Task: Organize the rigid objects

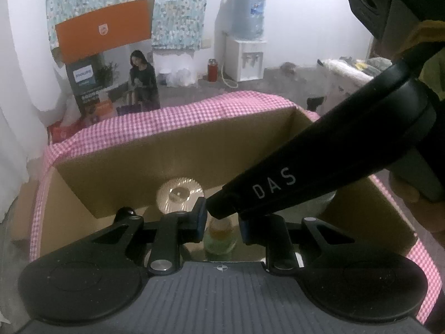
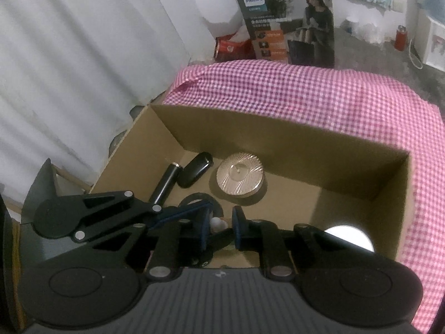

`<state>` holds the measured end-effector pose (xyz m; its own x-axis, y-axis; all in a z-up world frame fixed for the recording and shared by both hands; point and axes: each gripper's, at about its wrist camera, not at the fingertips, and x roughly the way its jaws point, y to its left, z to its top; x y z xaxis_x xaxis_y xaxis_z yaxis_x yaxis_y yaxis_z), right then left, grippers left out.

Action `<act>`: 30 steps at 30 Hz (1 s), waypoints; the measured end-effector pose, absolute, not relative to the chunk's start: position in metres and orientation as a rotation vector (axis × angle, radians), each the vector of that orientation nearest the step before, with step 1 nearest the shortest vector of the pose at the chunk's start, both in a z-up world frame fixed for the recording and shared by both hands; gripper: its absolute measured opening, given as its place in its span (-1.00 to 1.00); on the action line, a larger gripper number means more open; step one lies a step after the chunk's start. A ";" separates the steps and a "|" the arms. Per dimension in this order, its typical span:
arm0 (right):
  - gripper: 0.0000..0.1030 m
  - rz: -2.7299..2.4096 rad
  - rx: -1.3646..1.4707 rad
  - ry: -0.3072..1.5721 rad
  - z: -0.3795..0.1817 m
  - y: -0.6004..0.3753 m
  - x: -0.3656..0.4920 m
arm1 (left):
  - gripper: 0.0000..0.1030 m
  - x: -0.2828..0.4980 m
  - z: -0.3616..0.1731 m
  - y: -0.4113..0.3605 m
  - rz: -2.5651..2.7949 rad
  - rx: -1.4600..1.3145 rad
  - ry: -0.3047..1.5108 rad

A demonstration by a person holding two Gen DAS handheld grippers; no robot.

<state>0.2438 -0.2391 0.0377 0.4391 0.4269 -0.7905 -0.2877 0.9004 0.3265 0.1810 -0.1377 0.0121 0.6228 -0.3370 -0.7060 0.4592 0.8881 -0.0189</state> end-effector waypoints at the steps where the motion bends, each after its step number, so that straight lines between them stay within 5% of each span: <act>1: -0.64 0.444 0.148 1.020 0.039 -0.240 0.244 | -0.56 0.181 0.013 -0.139 -0.462 0.168 0.768; 18: -0.60 0.416 0.157 0.981 0.061 -0.256 0.236 | -0.51 0.177 0.030 -0.137 -0.508 0.135 0.747; 22: -0.47 0.412 0.193 0.952 0.070 -0.259 0.222 | -0.19 0.165 0.036 -0.125 -0.504 0.138 0.743; 26: 0.07 0.389 0.234 0.896 0.081 -0.266 0.200 | 0.29 0.150 0.043 -0.113 -0.482 0.132 0.739; 30: 0.28 0.361 0.279 0.809 0.091 -0.272 0.166 | 0.71 0.131 0.051 -0.101 -0.479 0.108 0.730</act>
<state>0.1665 -0.2718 0.0913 0.6351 0.4164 -0.6506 -0.2063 0.9031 0.3766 0.1307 -0.1015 0.0513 0.6428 -0.3826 -0.6637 0.4567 0.8870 -0.0690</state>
